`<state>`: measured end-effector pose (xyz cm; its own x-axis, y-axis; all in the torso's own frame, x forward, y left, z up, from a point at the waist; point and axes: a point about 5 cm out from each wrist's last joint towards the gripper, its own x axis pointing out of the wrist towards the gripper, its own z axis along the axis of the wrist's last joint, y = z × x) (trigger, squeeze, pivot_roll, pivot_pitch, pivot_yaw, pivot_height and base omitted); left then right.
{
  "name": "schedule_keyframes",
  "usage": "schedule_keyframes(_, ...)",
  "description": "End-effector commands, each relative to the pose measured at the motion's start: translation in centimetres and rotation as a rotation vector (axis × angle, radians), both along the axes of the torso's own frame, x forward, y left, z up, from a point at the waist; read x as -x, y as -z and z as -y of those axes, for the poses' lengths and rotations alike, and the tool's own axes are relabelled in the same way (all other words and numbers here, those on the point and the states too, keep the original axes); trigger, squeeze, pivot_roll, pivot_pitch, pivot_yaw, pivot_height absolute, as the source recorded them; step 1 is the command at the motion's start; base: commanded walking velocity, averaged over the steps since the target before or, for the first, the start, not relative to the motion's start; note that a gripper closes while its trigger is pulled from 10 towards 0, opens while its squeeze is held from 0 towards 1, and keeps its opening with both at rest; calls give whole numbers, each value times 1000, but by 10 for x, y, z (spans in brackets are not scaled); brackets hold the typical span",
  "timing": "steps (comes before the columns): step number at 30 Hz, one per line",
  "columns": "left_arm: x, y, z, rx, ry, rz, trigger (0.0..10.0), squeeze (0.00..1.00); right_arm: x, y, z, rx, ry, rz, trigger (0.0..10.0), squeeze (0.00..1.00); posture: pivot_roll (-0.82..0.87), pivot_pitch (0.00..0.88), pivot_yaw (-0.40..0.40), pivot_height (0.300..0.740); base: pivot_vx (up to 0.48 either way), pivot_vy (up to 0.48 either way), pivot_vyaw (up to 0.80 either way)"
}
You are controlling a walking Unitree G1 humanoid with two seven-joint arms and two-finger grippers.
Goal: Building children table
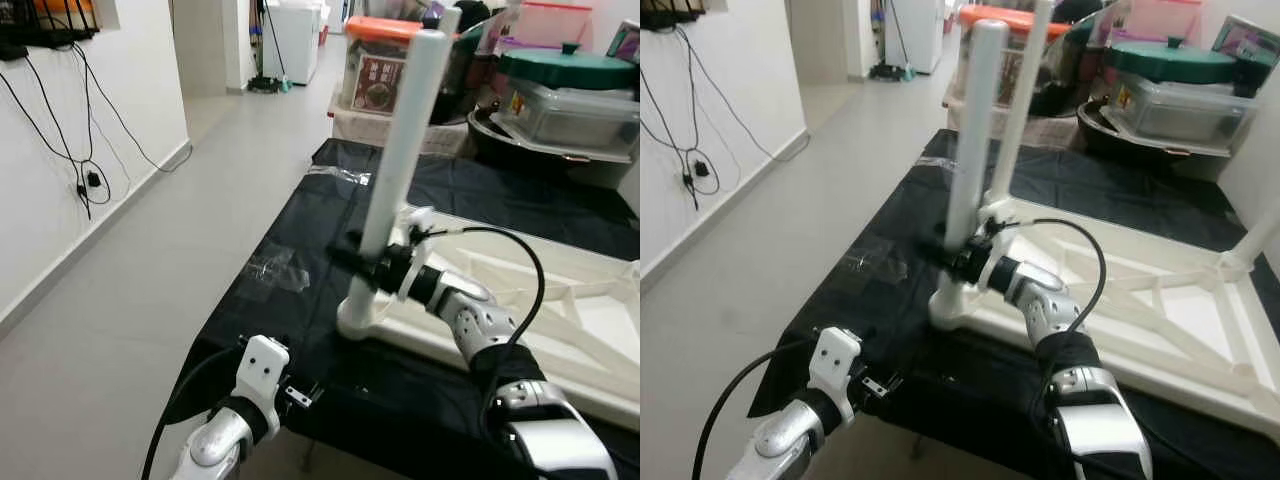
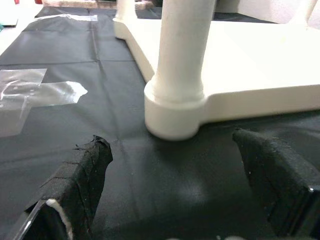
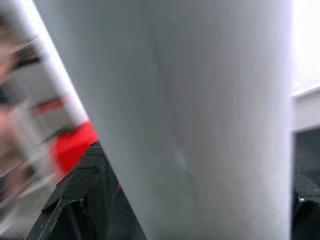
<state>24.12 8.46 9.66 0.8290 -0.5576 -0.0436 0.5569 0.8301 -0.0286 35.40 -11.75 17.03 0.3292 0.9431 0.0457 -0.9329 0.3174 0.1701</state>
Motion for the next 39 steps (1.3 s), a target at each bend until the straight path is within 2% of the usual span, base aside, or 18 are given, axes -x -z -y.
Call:
schedule_keyframes(1,1,4,0,-8,-2,-18,10000,0,13,11,-16,78,-210,-9,5961,0,161,0,-100,740,0,0,0)
schedule_keyframes(2,1,4,0,-8,-3,-18,10000,0,16,16,-19,118,-262,-8,471,0,160,0,-98,740,0,0,0)
schedule_keyframes(3,0,4,0,-8,-3,-17,10000,0,15,19,-22,142,-272,3,0,0,162,0,-101,740,0,0,0)
schedule_keyframes(11,0,4,0,-8,-6,-16,10000,0,3,14,-26,122,-127,25,0,0,162,0,-101,740,0,0,0)
schedule_keyframes(12,0,4,0,-7,-7,-17,10000,0,-17,9,-18,110,204,29,0,0,160,0,-101,740,0,0,0)
schedule_keyframes(13,0,4,0,-6,-7,-17,10000,0,-25,9,-13,108,355,13,0,0,158,0,-100,740,0,0,0)
schedule_keyframes(14,0,4,0,-6,-7,-17,10000,0,-25,9,-13,108,355,13,0,0,158,0,-100,740,0,0,0)
schedule_keyframes(16,0,4,0,-5,-6,-17,10000,0,-38,10,8,113,680,-33,0,0,156,0,-99,740,0,0,0)
schedule_keyframes(17,0,4,0,-5,-6,-17,10000,0,-38,10,8,113,680,-33,0,0,156,0,-99,740,0,0,0)
schedule_keyframes(19,0,4,0,-4,-4,-18,10000,0,-42,18,45,143,1092,-86,0,0,153,0,-95,740,0,0,0)
schedule_keyframes(22,0,4,0,-4,-4,-18,10000,0,-41,21,59,159,1233,-103,0,0,153,0,-96,740,0,0,0)
schedule_keyframes(23,0,4,0,-4,-3,-18,10000,0,-37,26,72,174,1380,-127,0,0,153,0,-95,740,0,0,0)
schedule_keyframes(25,0,4,0,-4,-3,-18,10000,0,-37,26,72,174,1380,-127,0,0,153,0,-95,740,0,0,0)
schedule_keyframes(27,0,4,0,-5,-2,-18,10000,0,-26,40,86,170,1636,-197,0,0,155,0,-96,740,0,0,0)
schedule_keyframes(30,0,4,1,-6,-2,-18,10000,0,-16,49,81,158,1782,-266,0,0,152,0,-97,740,0,0,0)
schedule_keyframes(36,0,4,1,-6,-1,-19,10000,0,-15,52,70,162,1812,-309,0,0,151,0,-95,740,0,0,0)
schedule_keyframes(37,0,4,1,-5,1,-20,10000,0,-17,51,63,153,1784,-303,10000,0,148,0,-95,740,0,0,0)
schedule_keyframes(39,0,4,1,-5,2,-21,10000,0,-18,49,58,147,1771,-296,10000,0,148,0,-95,740,0,0,0)
